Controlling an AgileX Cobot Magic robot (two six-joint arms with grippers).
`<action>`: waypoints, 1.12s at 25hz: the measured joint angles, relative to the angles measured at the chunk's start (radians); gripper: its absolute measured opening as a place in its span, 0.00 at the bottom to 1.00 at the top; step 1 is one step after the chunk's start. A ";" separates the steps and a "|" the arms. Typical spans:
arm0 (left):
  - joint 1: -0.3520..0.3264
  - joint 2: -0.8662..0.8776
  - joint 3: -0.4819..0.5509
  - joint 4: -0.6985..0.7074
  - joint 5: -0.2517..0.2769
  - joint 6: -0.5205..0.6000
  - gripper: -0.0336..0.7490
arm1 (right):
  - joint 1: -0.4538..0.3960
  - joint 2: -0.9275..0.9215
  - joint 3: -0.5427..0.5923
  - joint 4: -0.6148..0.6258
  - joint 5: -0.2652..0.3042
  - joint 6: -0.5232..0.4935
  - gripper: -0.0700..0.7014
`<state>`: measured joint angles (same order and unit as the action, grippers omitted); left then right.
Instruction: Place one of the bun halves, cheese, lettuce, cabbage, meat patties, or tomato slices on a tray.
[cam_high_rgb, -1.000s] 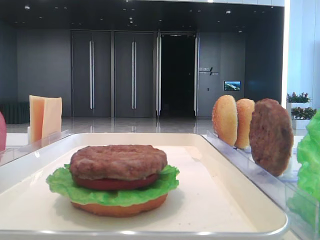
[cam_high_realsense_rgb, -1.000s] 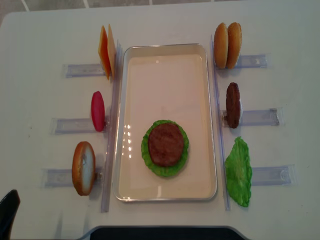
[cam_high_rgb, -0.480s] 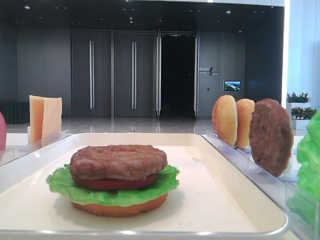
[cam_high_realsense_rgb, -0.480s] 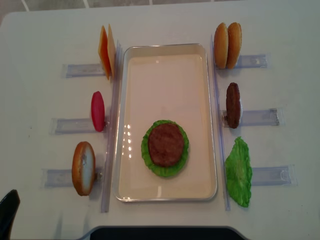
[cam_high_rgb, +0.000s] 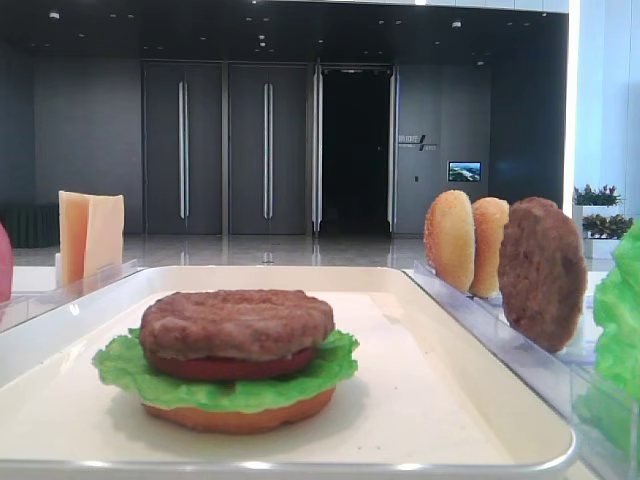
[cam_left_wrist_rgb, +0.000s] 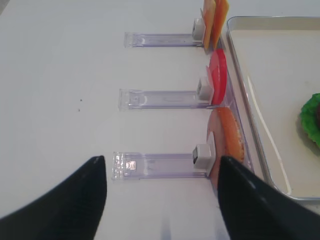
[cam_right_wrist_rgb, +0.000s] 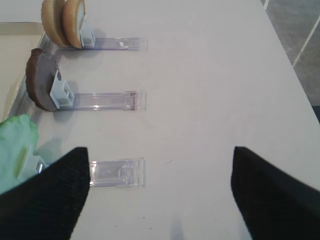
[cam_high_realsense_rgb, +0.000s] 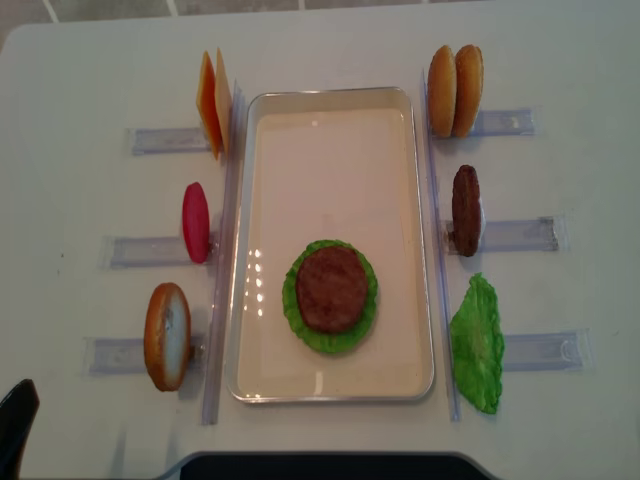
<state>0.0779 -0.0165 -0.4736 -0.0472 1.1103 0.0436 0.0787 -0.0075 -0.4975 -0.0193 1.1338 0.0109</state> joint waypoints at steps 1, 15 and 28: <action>0.000 0.000 0.000 0.000 0.000 0.000 0.71 | 0.000 0.000 0.000 0.000 0.000 0.000 0.84; 0.000 0.000 0.000 0.000 0.000 0.000 0.73 | 0.000 0.000 0.000 0.019 0.000 0.000 0.83; 0.000 0.000 0.000 -0.001 0.000 0.000 0.76 | 0.000 0.000 0.000 0.019 0.000 0.000 0.83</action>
<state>0.0779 -0.0165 -0.4736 -0.0482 1.1103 0.0436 0.0787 -0.0075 -0.4975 0.0000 1.1342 0.0109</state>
